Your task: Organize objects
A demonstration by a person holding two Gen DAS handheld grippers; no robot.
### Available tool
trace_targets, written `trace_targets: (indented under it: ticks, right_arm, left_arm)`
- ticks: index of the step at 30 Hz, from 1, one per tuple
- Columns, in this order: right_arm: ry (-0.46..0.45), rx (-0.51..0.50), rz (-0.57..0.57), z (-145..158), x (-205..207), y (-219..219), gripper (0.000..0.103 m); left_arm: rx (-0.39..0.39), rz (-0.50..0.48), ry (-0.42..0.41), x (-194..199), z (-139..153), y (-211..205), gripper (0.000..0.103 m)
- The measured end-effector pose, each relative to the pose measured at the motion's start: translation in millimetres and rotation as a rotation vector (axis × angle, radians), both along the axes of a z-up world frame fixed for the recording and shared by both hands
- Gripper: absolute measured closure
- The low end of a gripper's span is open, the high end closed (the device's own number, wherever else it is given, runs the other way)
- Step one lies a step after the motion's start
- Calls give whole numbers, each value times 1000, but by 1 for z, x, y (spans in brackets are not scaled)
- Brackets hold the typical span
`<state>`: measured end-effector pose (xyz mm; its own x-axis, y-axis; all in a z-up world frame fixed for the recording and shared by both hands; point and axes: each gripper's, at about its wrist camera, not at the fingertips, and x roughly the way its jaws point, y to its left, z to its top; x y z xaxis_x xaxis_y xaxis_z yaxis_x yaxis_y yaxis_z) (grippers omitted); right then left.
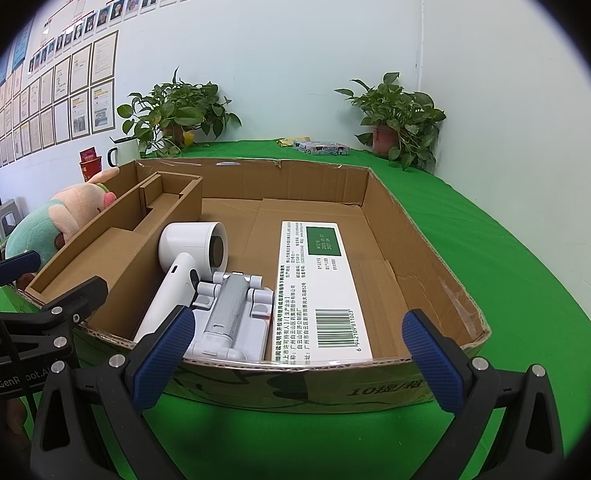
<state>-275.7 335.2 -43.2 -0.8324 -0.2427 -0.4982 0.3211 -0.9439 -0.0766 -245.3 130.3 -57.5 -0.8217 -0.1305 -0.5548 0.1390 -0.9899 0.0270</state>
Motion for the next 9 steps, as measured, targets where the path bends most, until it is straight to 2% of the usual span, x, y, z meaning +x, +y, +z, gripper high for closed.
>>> trace_targets:
  ticks: [9]
  right_arm:
    - [0,0,0,0,0,0,0]
  left_arm:
    - [-36,9,6,1,0,4,0]
